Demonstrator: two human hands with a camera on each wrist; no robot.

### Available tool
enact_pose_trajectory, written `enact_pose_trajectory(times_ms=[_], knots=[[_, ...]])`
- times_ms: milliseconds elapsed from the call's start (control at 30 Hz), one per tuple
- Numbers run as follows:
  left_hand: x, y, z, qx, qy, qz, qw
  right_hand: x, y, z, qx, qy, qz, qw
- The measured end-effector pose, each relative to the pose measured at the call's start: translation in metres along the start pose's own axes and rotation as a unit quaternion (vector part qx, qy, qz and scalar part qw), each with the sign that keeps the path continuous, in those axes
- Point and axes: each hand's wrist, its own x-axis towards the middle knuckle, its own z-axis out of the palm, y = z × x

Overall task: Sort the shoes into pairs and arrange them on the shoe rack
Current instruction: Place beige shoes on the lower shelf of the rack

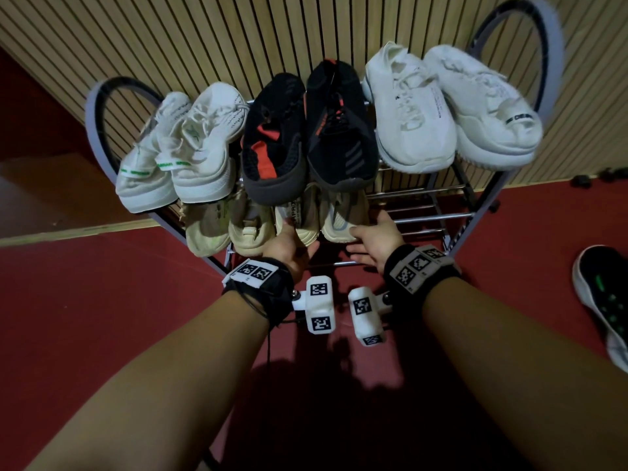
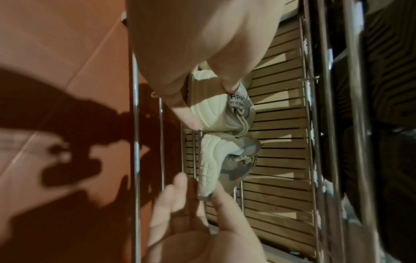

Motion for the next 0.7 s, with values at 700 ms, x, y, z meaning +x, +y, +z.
enact_pose_trajectory(times_ms=[700], knots=[[-0.13,-0.053,0.064,0.262,-0.057,-0.012,0.963,-0.081,-0.012,-0.092,-0.075,-0.024,-0.006,0.997]])
